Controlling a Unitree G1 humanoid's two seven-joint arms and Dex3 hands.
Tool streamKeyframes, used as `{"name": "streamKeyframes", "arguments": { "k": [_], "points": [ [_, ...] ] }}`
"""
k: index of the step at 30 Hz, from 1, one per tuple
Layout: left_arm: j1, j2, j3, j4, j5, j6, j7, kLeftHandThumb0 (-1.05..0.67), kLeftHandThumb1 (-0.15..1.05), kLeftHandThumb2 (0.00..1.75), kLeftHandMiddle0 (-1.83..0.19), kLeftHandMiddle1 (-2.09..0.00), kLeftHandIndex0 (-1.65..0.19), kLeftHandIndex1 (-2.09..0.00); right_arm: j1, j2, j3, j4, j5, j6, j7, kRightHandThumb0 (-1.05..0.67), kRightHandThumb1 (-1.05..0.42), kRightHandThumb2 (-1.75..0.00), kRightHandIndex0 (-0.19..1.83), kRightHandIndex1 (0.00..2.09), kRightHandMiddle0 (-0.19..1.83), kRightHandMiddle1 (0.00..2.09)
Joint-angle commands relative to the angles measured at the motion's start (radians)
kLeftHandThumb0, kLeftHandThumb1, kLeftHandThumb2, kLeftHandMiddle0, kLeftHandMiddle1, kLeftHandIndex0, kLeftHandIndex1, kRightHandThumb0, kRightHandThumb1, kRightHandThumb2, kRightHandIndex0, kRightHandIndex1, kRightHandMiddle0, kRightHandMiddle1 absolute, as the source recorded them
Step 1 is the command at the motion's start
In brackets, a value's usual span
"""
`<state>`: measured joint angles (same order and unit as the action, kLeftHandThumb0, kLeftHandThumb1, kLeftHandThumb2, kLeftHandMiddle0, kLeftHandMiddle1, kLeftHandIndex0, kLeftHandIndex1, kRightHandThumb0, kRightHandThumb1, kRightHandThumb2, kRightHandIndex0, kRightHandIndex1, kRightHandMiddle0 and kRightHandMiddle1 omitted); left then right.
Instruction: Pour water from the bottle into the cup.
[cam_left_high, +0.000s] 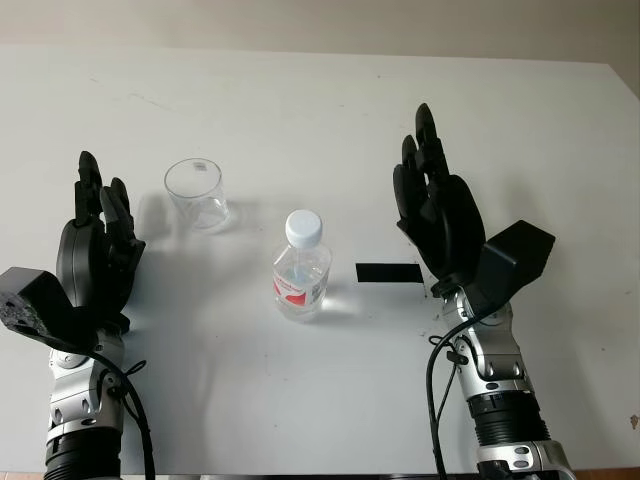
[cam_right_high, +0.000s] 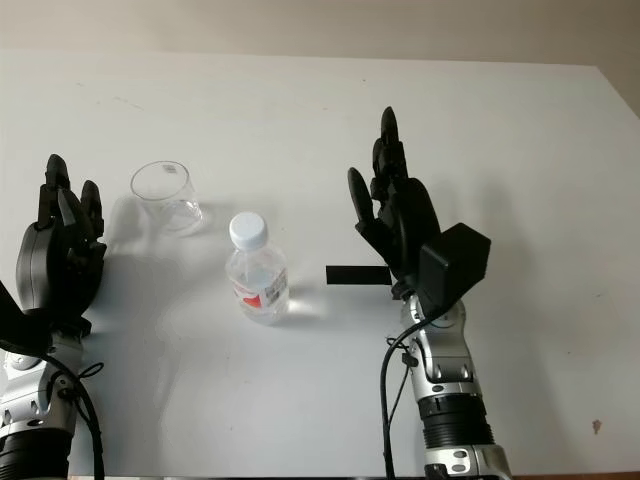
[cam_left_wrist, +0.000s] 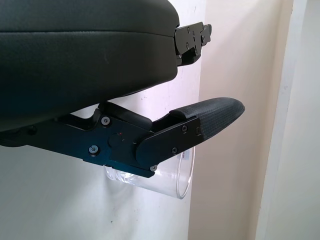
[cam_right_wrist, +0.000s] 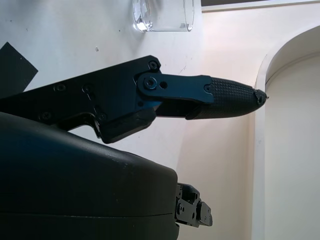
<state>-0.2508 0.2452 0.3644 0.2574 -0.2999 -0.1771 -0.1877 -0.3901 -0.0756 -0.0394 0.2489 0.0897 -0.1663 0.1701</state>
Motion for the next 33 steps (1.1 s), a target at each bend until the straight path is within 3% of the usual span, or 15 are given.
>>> {"name": "streamKeyframes", "arguments": {
  "k": [1,10,14,18,24,33],
  "points": [
    [0.005,0.001,0.0,-0.007,0.0,-0.009,0.001,-0.7,1.05,0.78,0.13,-0.05,0.19,-0.02,-0.003,-0.002,0.002,0.003,-0.002,0.003,0.002,-0.9,-1.05,-0.53,-0.19,0.0,-0.19,0.0],
    [0.001,-0.008,-0.003,-0.004,-0.005,-0.005,0.005,-0.7,1.05,0.77,0.13,-0.05,0.19,-0.03,0.029,-0.038,-0.002,0.007,0.011,-0.01,0.071,-0.93,-1.05,-0.47,-0.19,0.0,-0.19,0.0],
    [0.017,-0.005,0.002,-0.017,-0.006,-0.004,0.007,-0.71,1.05,0.75,0.14,-0.05,0.19,-0.02,0.054,-0.068,-0.014,-0.012,0.077,-0.008,0.181,-0.98,-1.05,-0.18,-0.19,0.0,-0.19,0.0],
    [0.015,-0.001,-0.003,-0.024,0.006,-0.009,0.013,-0.71,1.05,0.78,0.12,-0.06,0.19,-0.02,0.099,-0.136,0.004,-0.093,0.088,0.0,0.288,-1.04,-0.97,-0.07,-0.19,0.0,-0.19,0.0],
    [0.01,-0.008,-0.008,-0.028,0.005,-0.005,0.022,-0.7,1.05,0.77,0.12,-0.06,0.18,-0.03,0.18,-0.207,0.043,-0.221,0.126,0.022,0.435,-1.02,-0.9,-0.04,-0.19,0.0,-0.19,0.0],
    [0.008,-0.003,-0.015,-0.031,0.013,-0.005,0.034,-0.71,1.05,0.77,0.1,-0.06,0.17,-0.04,0.217,-0.189,0.117,-0.281,0.114,0.082,0.451,-0.97,-0.84,-0.04,-0.19,0.0,-0.19,0.0]
  ]
}}
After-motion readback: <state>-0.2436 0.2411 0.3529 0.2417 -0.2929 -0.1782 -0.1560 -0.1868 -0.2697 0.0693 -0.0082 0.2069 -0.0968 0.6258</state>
